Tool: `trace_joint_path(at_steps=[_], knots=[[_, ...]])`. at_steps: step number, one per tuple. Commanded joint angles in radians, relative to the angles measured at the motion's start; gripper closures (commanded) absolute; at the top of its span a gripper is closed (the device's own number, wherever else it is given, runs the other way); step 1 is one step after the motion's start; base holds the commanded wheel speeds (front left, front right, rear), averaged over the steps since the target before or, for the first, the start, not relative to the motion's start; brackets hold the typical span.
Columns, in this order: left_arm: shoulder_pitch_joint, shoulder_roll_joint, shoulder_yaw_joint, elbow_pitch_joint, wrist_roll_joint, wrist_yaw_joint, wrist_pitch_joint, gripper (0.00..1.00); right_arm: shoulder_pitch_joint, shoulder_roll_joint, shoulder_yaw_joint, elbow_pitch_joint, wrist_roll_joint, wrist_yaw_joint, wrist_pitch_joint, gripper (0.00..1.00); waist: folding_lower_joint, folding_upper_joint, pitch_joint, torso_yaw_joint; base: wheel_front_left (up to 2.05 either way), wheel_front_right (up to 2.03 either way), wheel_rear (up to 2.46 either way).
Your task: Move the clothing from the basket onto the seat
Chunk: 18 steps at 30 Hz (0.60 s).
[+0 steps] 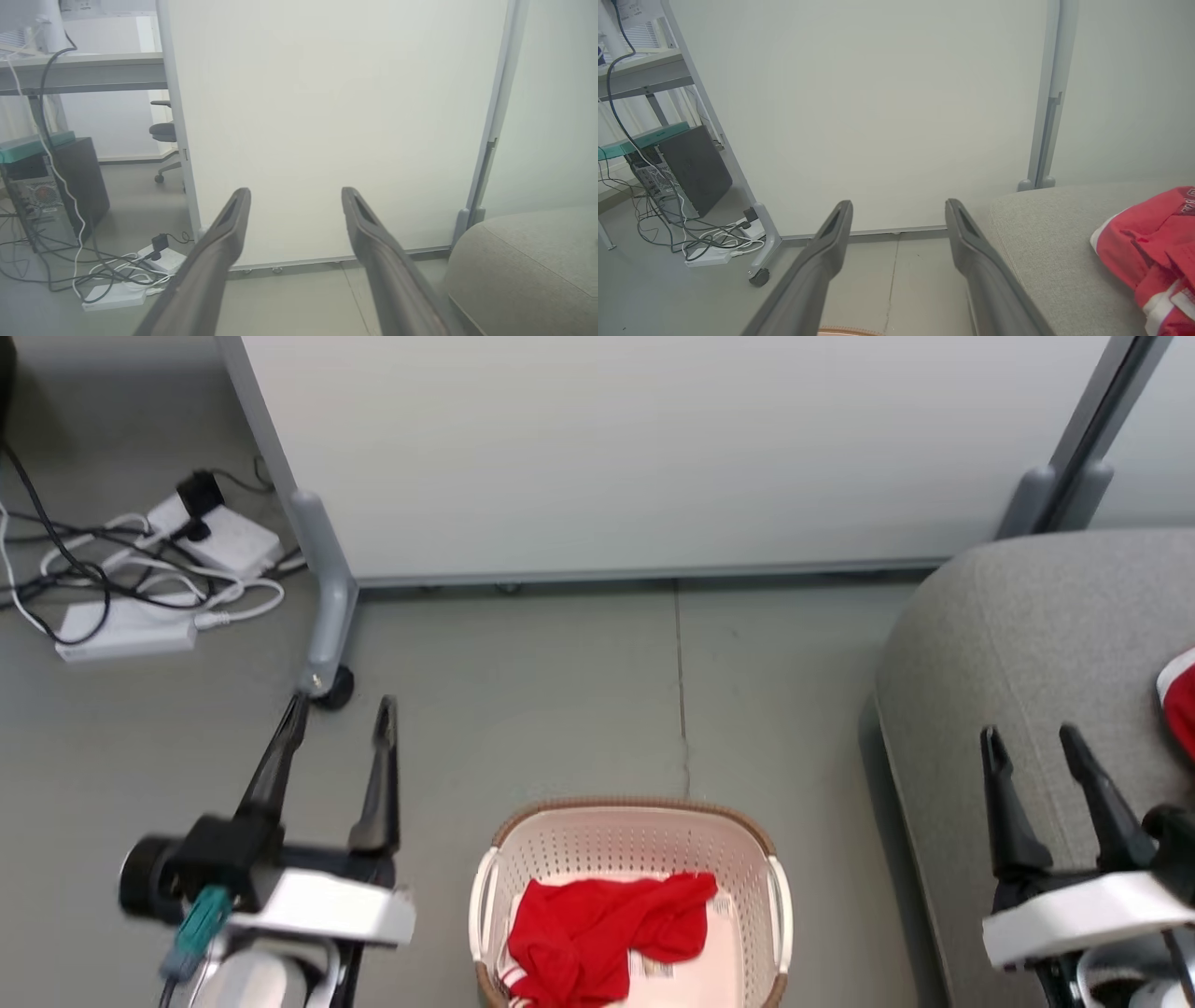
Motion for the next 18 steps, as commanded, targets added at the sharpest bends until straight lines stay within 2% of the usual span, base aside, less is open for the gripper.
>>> trace_joint_path(at_steps=[1,9,14,18], knots=[[-0.039,-0.005,-0.007,0.005,0.009,-0.009,0.0,0.0,-0.023,-0.004,0.003,-0.013,-0.01,0.0,0.001,0.0,0.0,-0.0001,0.074,-0.017,0.0,0.0,0.0],[-0.275,-0.076,-0.113,0.172,0.025,-0.118,0.011,0.0,-0.157,-0.004,0.007,-0.072,-0.006,0.0,-0.019,0.0,0.0,-0.0001,0.33,-0.077,0.0,0.0,0.0],[-0.409,-0.116,-0.188,0.368,0.056,-0.185,0.03,0.0,-0.231,-0.004,0.015,-0.089,-0.019,0.0,-0.039,0.0,0.0,-0.0001,0.484,-0.117,0.0,0.0,0.0],[-0.507,-0.136,-0.224,0.538,0.075,-0.222,0.033,0.0,-0.28,-0.004,0.025,-0.093,-0.013,0.0,-0.06,0.0,0.0,-0.0001,0.589,-0.15,0.0,0.0,0.0]])
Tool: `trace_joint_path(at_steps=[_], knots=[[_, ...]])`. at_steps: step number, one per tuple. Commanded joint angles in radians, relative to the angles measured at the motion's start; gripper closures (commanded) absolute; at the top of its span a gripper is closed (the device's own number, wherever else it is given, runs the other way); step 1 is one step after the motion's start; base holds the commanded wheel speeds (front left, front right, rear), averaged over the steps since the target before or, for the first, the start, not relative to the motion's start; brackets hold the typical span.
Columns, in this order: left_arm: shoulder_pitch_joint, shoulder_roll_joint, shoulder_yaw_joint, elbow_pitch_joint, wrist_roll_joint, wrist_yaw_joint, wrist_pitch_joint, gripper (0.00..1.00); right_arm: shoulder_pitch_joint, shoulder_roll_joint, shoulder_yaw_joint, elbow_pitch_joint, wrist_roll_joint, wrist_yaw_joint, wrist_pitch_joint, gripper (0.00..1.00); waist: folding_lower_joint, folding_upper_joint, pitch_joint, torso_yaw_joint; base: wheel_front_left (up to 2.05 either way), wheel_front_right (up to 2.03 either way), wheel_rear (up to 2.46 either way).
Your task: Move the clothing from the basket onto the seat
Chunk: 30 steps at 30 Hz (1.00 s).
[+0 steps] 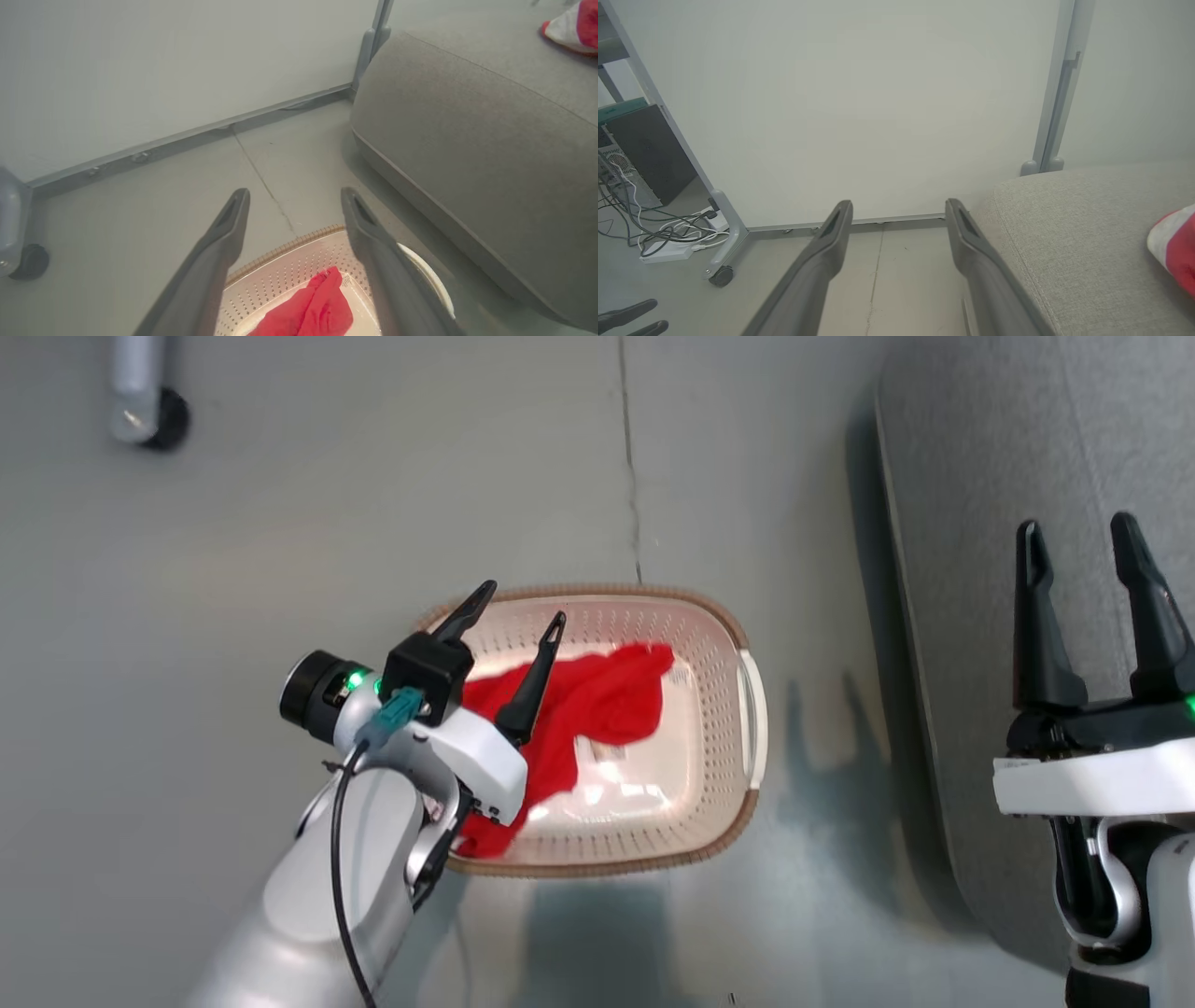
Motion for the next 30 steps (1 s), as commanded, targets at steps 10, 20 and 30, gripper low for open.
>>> trace_joint_path(at_steps=[10,20,30], knots=[[-0.233,-0.01,-0.061,0.388,0.038,-0.067,0.034,0.0,-0.083,-0.004,0.045,-0.005,0.013,0.0,-0.069,0.0,0.0,0.0,0.328,-0.161,0.0,0.0,0.0],[-0.367,0.038,-0.094,0.646,0.068,-0.068,0.075,0.0,-0.085,-0.003,0.106,0.034,0.076,0.0,-0.145,0.0,0.0,0.0,0.446,-0.266,0.0,0.0,0.0],[-0.432,0.1,-0.146,0.719,0.116,-0.041,0.167,0.0,-0.098,-0.003,0.159,0.069,0.127,0.0,-0.184,0.0,0.0,0.0,0.499,-0.327,0.0,0.0,0.0]])
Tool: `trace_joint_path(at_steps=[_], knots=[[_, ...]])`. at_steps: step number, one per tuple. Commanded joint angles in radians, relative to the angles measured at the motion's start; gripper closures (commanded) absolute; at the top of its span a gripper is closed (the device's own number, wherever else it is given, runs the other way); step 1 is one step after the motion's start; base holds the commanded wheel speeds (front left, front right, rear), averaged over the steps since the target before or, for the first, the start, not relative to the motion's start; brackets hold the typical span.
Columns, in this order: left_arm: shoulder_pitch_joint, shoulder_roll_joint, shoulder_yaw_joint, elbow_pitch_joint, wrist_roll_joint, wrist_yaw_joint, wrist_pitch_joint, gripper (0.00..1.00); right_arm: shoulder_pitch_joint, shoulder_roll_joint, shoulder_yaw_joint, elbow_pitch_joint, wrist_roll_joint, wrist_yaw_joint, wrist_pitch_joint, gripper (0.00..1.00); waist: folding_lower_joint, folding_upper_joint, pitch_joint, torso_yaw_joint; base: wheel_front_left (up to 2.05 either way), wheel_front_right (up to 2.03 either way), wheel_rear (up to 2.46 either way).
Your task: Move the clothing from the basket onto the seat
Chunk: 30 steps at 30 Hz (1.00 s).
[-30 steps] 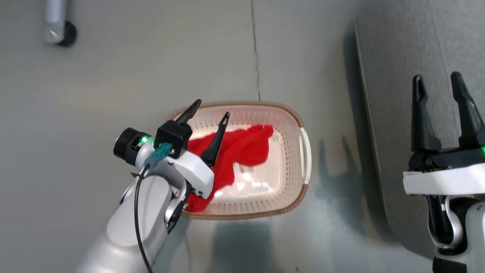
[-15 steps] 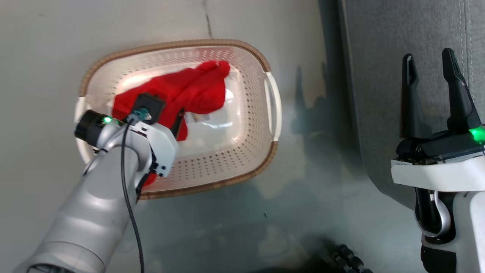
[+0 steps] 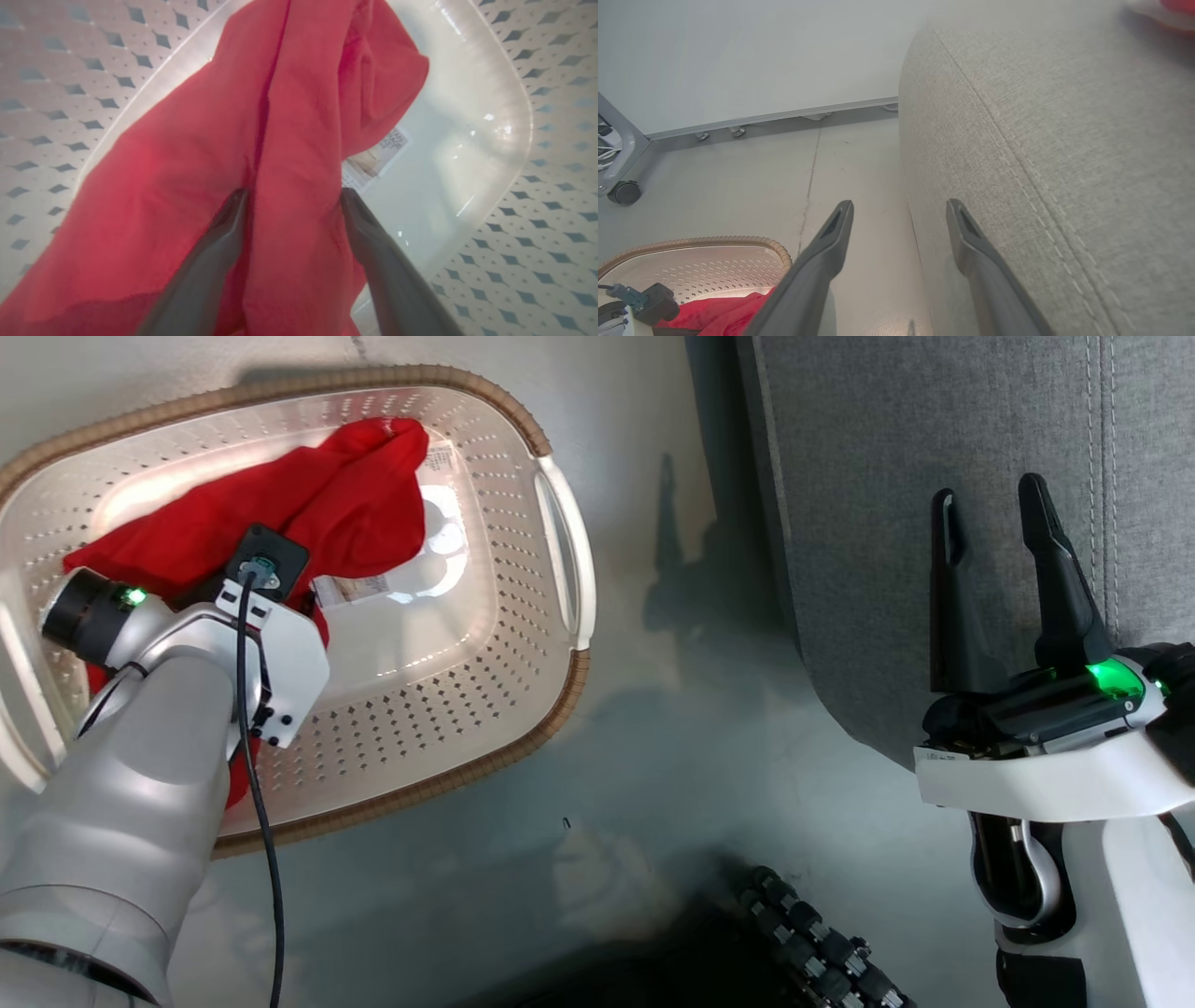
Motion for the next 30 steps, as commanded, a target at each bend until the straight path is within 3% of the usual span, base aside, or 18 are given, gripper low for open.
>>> trace_joint_path(at_steps=[1,2,3,4,10,19,24,30], knots=[[-0.017,0.012,-0.004,0.005,0.007,0.008,0.01,0.0,-0.015,-0.002,0.003,0.003,0.008,0.0,-0.009,0.0,0.0,0.0,0.017,-0.016,0.0,0.0,0.0],[-0.02,0.024,-0.009,0.011,0.007,0.013,0.033,0.51,-0.019,-0.002,0.008,0.01,0.017,0.0,-0.013,0.0,0.0,0.0,0.022,-0.022,0.0,0.0,0.0],[-0.021,0.031,-0.009,0.013,0.005,0.017,0.038,0.82,-0.021,-0.002,0.011,0.014,0.018,0.0,-0.014,0.0,0.0,0.0,0.024,-0.025,0.0,0.0,0.0],[-0.021,0.036,-0.012,0.015,0.007,0.022,0.047,1.0,-0.023,-0.002,0.013,0.016,0.019,0.0,-0.013,0.0,0.0,0.0,0.025,-0.028,0.0,0.0,0.0],[-0.024,0.036,-0.016,0.012,-0.005,0.026,-0.01,1.0,-0.02,-0.002,0.0,0.029,0.012,0.0,-0.019,0.0,0.0,0.0,0.011,-0.02,0.0,0.0,0.0],[0.049,-0.059,0.033,-0.024,-0.084,0.009,-0.191,1.0,-0.014,-0.003,-0.023,0.042,-0.047,0.0,-0.02,0.0,0.0,0.0,-0.108,0.076,0.0,0.0,0.0],[0.134,-0.1,0.059,-0.142,-0.124,-0.012,-0.227,1.0,0.003,-0.003,-0.024,0.057,-0.086,0.0,0.029,0.0,0.0,0.0,-0.241,0.149,0.0,0.0,0.0],[0.257,-0.103,0.117,-0.359,-0.149,-0.007,-0.225,1.0,0.03,-0.004,-0.044,0.075,-0.111,0.0,0.072,0.0,0.0,0.0,-0.362,0.211,0.0,0.0,0.0]])
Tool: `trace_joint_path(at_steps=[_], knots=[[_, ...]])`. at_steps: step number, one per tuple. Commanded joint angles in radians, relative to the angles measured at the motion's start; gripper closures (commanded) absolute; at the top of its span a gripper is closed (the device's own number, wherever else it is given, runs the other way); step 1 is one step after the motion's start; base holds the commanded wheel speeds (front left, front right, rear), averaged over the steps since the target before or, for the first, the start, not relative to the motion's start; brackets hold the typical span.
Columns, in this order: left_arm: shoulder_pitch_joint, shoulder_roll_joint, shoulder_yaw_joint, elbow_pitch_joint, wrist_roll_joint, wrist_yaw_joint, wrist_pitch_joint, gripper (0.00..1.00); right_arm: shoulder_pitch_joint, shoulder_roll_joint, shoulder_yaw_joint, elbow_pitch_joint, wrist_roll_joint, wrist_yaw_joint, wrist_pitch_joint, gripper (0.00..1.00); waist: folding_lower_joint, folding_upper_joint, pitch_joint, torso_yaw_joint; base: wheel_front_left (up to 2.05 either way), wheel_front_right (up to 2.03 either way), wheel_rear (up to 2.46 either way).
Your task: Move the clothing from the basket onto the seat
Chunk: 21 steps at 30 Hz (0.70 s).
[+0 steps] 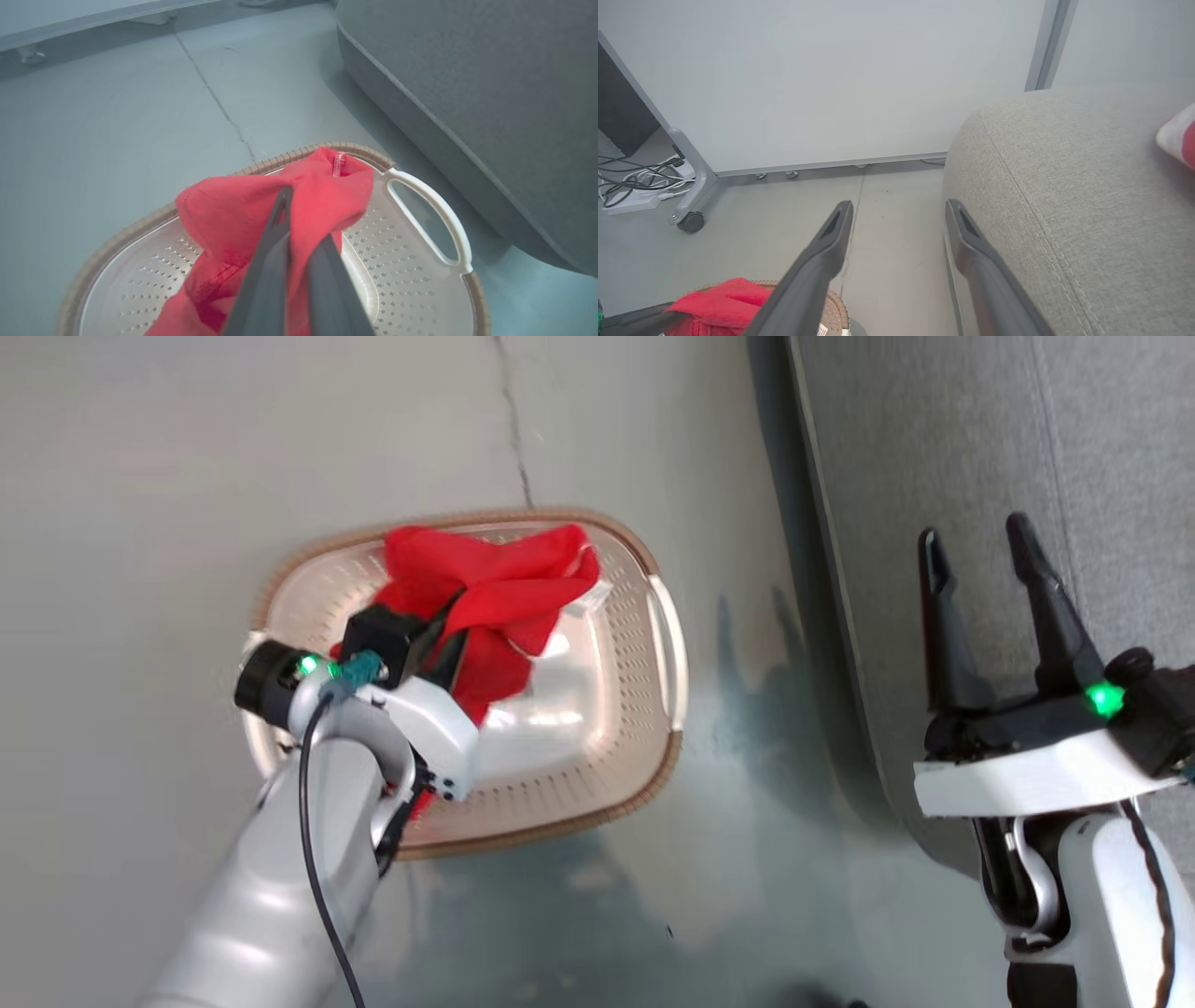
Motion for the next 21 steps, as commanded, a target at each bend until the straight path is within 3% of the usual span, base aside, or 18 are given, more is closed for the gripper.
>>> trace_joint_path(at_steps=[1,11,21], knots=[[0.038,0.0,0.022,-0.056,-0.007,0.003,-0.001,1.0,0.02,-0.005,-0.011,0.009,-0.007,0.0,0.012,0.0,0.0,0.0,-0.103,0.067,0.0,0.0,0.0],[0.217,-0.016,0.142,-0.339,-0.014,0.01,-0.001,1.0,0.076,-0.005,-0.018,0.051,-0.021,0.0,0.063,0.0,0.0,0.0,-0.285,0.14,0.0,0.0,0.0],[0.341,-0.032,0.23,-0.586,0.022,0.013,-0.001,1.0,0.139,-0.005,-0.019,0.069,-0.018,0.0,0.101,0.0,0.0,0.0,-0.436,0.167,0.0,0.0,0.0]])
